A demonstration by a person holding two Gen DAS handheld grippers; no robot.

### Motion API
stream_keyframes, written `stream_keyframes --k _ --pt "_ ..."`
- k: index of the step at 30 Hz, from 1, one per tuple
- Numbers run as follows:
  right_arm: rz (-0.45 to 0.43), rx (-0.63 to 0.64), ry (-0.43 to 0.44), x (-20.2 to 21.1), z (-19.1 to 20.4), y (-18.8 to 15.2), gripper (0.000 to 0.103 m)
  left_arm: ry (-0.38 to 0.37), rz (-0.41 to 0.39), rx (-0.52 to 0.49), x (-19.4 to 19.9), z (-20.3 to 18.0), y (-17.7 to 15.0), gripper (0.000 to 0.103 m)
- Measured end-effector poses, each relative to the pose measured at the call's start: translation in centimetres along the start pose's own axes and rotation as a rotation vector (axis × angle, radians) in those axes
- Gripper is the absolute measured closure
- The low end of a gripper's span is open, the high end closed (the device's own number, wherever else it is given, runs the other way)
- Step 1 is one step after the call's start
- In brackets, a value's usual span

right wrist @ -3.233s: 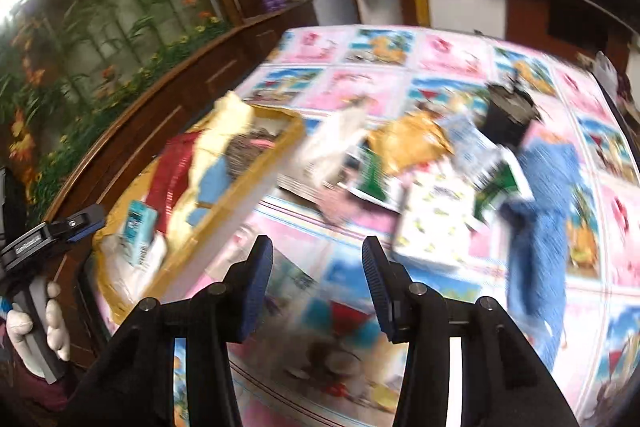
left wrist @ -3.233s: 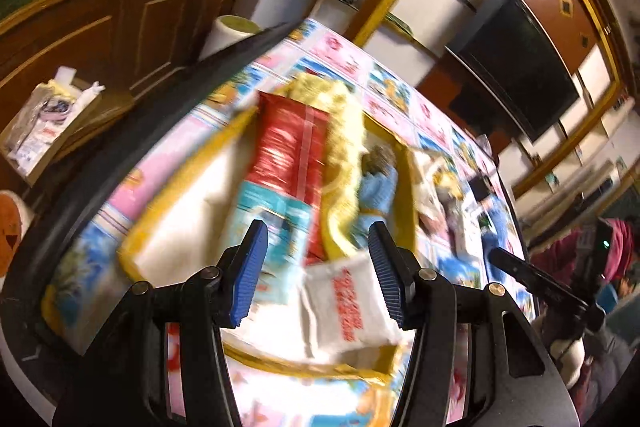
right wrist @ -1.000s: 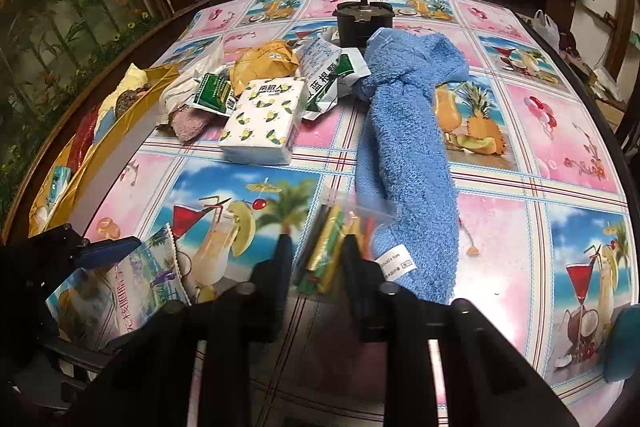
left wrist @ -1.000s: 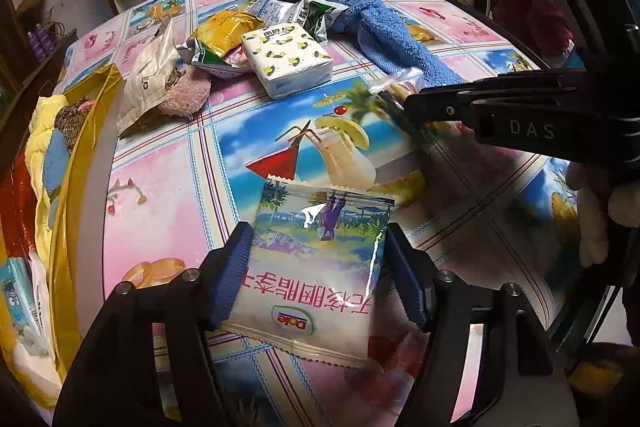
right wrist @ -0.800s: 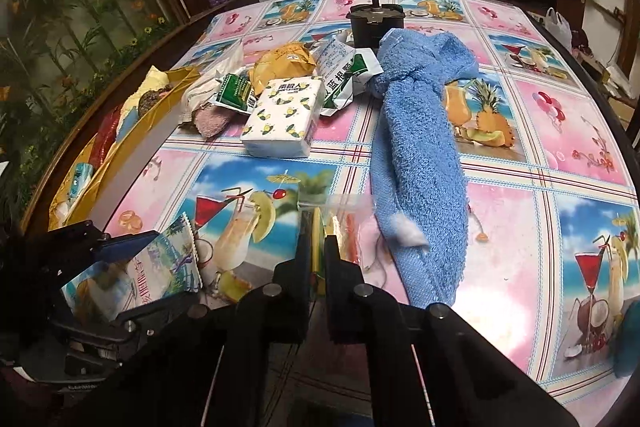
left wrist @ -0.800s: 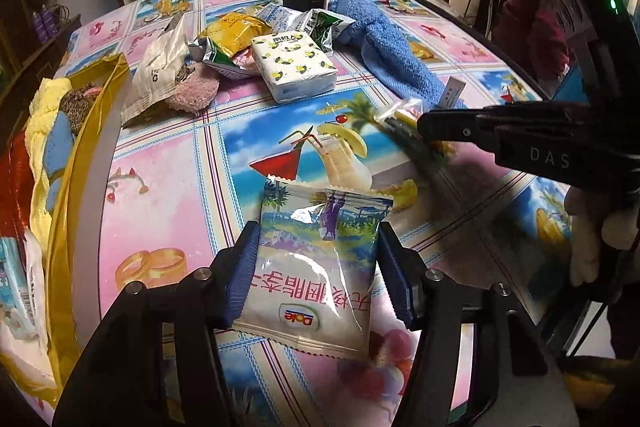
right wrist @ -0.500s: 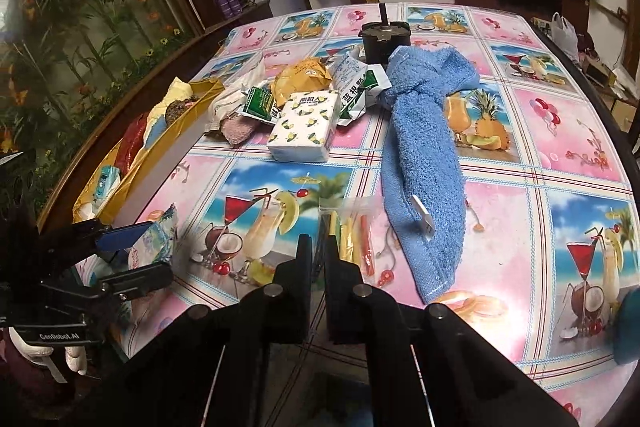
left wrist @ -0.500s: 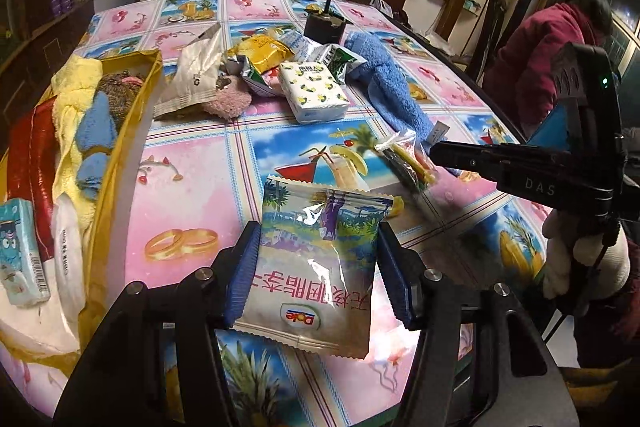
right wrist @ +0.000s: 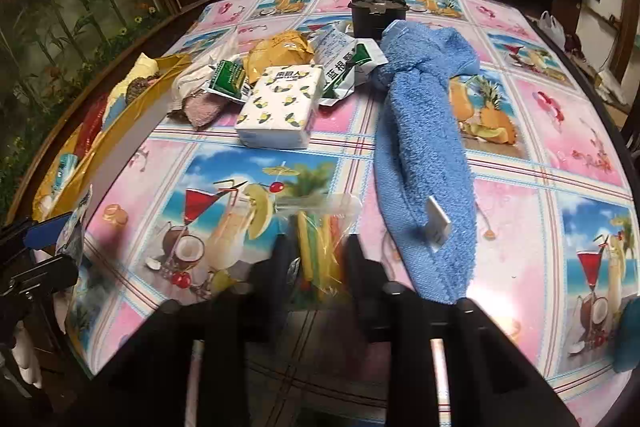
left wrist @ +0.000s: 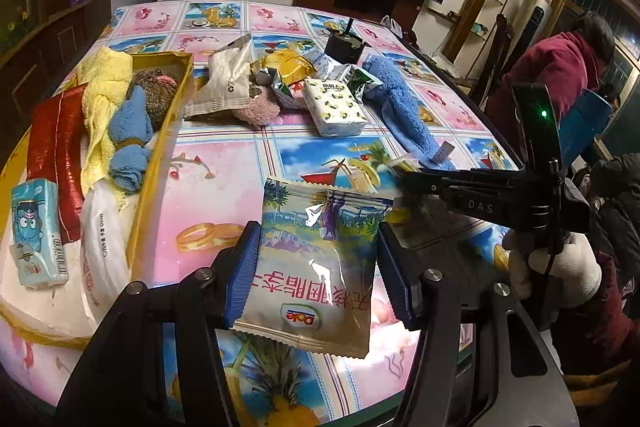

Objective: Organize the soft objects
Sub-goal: 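Carry the Dole packet and stick bag into the foam box and open both tools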

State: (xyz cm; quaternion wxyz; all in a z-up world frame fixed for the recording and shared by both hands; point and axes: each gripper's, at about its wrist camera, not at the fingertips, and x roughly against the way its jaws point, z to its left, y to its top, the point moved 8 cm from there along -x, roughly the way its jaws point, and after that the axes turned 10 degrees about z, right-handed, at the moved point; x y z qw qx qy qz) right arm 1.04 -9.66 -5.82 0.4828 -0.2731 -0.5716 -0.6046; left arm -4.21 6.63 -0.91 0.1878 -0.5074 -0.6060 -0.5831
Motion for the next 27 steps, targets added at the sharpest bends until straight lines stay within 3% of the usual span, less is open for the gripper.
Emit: stream_keyframes --k 8,14,22,27 --pt "-0.027 -0.016 0.072 1.3 0.6 -0.2 0.093 -0.004 -0.097 0.115 4.7 4.4 0.7 0.046" --pt "-0.07 0.025 0.105 3.0 3.0 1.0 0.093 0.111 -0.154 0.237 7.9 10.8 0.5 0.046" --pt "-0.056 0.127 0.186 3.0 9.2 2.7 0.093 0.252 -0.129 0.356 8.2 17.8 -0.7 0.046" --pt "-0.042 0.208 0.233 2.8 14.1 3.7 0.093 0.285 -0.1 0.428 7.4 20.8 -1.3 0.045"
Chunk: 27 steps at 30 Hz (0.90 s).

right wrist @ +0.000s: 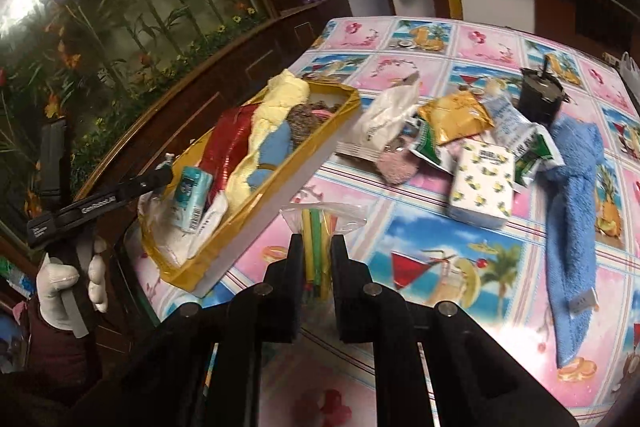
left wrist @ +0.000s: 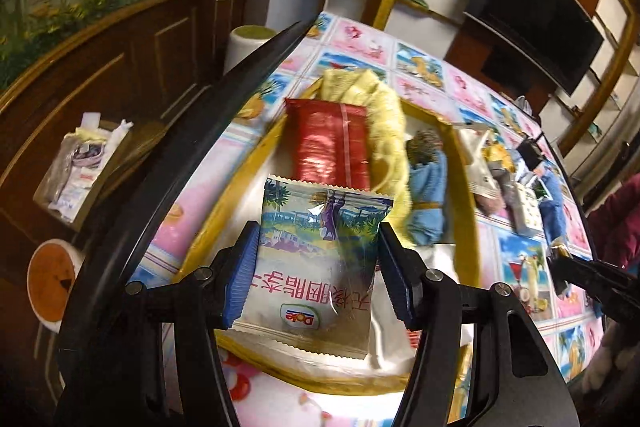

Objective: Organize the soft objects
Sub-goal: 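Carry the Dole packet and stick bag into the foam box and open both tools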

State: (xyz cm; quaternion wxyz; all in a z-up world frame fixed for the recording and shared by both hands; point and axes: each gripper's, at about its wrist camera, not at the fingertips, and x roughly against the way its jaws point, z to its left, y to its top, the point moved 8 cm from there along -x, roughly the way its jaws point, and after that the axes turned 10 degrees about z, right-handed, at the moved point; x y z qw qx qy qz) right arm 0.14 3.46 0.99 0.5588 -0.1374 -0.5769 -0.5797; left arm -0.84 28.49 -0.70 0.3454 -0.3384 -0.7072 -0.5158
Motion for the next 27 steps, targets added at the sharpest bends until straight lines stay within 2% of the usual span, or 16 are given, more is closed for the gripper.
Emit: stream_keyframes --k 4,6,10,16,23,27 --pt "0.027 0.066 0.028 -1.7 3.4 1.5 0.092 -0.042 0.039 0.032 -1.2 0.7 -0.2 0.042" --pt "0.039 0.09 0.039 -2.6 4.9 2.2 0.092 -0.077 0.041 0.054 -1.4 0.9 -0.2 0.037" --pt "0.067 0.117 0.067 -4.5 7.1 3.6 0.092 -0.139 0.036 0.102 -1.0 1.7 -0.2 0.037" --pt "0.106 0.147 0.076 -7.8 9.4 5.4 0.092 -0.149 -0.012 0.102 0.8 1.9 -0.5 0.037" --pt "0.141 0.126 0.04 -11.0 9.7 6.4 0.089 -0.129 -0.02 0.047 0.8 1.3 -0.8 0.037" --pt "0.139 0.106 0.061 -11.0 9.3 6.3 0.086 -0.203 -0.024 0.091 0.4 1.8 -0.5 0.036"
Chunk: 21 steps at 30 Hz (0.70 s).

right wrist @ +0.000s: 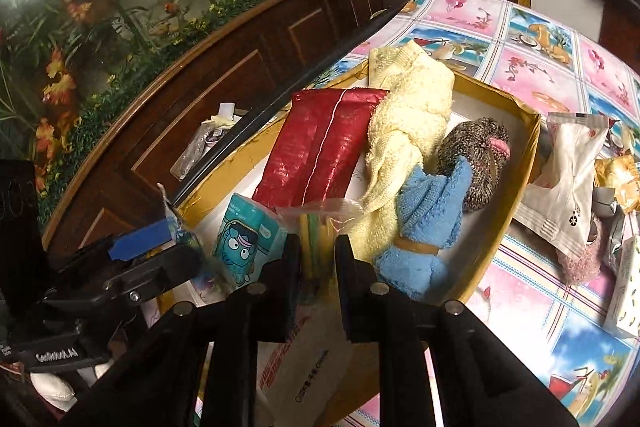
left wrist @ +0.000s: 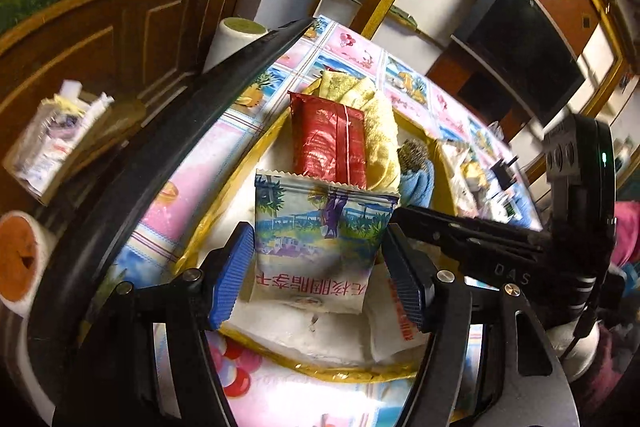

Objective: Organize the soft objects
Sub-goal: 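Carry the Dole packet and stick bag into the foam box and open both tools, then move both tools back over the loose items on the table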

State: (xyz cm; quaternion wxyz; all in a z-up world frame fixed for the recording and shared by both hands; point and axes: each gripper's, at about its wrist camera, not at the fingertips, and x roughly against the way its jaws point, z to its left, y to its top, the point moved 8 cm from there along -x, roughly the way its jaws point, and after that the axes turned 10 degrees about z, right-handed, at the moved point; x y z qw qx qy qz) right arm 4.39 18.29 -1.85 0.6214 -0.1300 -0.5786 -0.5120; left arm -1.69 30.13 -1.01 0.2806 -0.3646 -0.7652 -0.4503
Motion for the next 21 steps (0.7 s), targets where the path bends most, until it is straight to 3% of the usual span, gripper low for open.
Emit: stream_keyframes --k 3,6,11,15,21 --pt "-0.024 0.0 0.014 0.9 0.0 -0.2 0.084 -0.084 0.002 0.055 -0.1 0.5 0.2 0.034" --pt "-0.046 -0.006 0.023 1.7 0.0 -0.4 0.074 -0.146 -0.012 0.096 0.4 0.7 0.5 0.031" --pt "-0.066 -0.021 0.041 2.6 -0.4 -0.8 0.073 -0.238 -0.062 0.171 2.6 1.0 0.8 0.031" --pt "-0.087 -0.04 0.052 3.8 -1.2 -1.8 0.073 -0.205 -0.094 0.1 4.3 -0.8 0.6 0.031" --pt "-0.099 -0.081 0.024 6.0 -4.4 -4.9 0.072 -0.16 -0.057 -0.04 4.2 -4.9 -0.7 0.031"
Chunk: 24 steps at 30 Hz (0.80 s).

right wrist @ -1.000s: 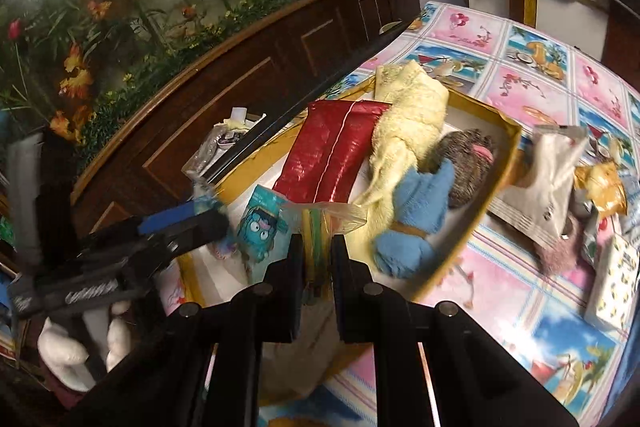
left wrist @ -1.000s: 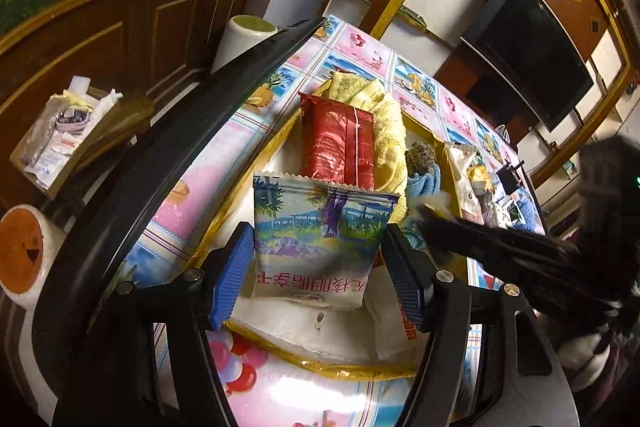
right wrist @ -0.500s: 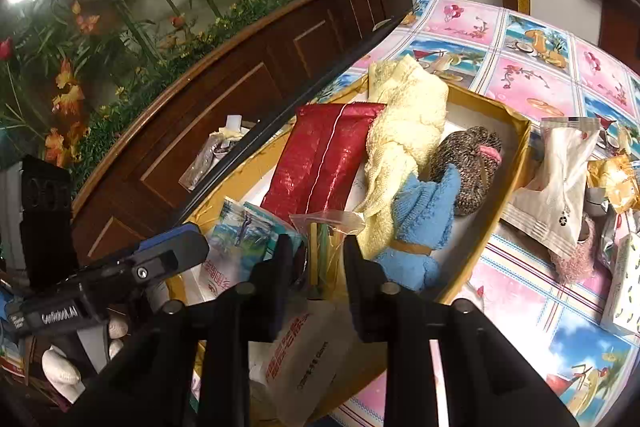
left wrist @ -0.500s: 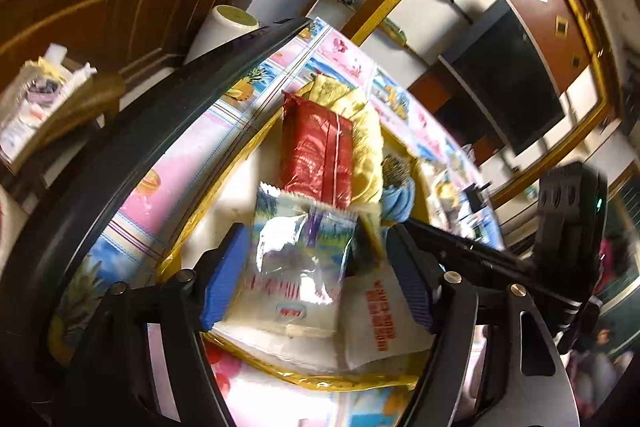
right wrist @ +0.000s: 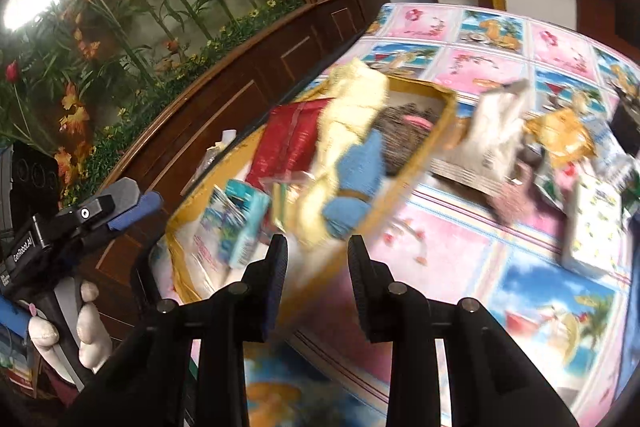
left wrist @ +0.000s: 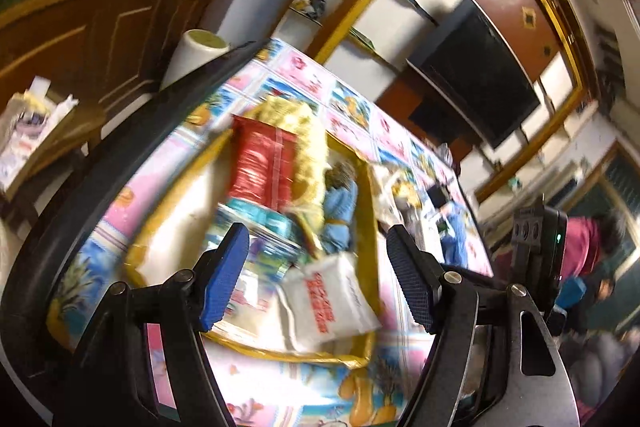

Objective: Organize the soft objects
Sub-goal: 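Move both tools back over the loose items on the table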

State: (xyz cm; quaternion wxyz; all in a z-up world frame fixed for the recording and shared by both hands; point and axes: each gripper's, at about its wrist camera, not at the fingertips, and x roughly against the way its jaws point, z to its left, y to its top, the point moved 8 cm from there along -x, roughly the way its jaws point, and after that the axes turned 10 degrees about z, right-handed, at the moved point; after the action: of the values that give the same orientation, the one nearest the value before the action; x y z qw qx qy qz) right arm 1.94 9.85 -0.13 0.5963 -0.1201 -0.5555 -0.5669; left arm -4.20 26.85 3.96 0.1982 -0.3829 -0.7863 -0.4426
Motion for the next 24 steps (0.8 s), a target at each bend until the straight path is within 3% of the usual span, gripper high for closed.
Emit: stream_keyframes --k 10,13,17,19,24 --pt "-0.11 -0.242 -0.189 8.2 -12.2 -5.1 0.072 -0.031 0.105 -0.144 -3.3 -6.8 -3.0 0.031" --pt "-0.139 -0.312 -0.203 9.5 -14.7 -5.7 0.072 -0.037 0.147 -0.176 -4.7 -8.7 -4.2 0.031" --pt "-0.143 -0.327 -0.208 9.1 -16.1 -4.5 0.07 -0.045 0.193 -0.224 -6.0 -11.0 -6.0 0.031" --pt "-0.129 -0.318 -0.222 8.2 -16.5 -3.4 0.058 -0.045 0.211 -0.238 -6.3 -11.8 -6.6 0.031" --pt "-0.096 -0.302 -0.288 5.3 -17.2 0.4 0.054 -0.027 0.223 -0.253 -6.2 -12.5 -7.5 0.031"
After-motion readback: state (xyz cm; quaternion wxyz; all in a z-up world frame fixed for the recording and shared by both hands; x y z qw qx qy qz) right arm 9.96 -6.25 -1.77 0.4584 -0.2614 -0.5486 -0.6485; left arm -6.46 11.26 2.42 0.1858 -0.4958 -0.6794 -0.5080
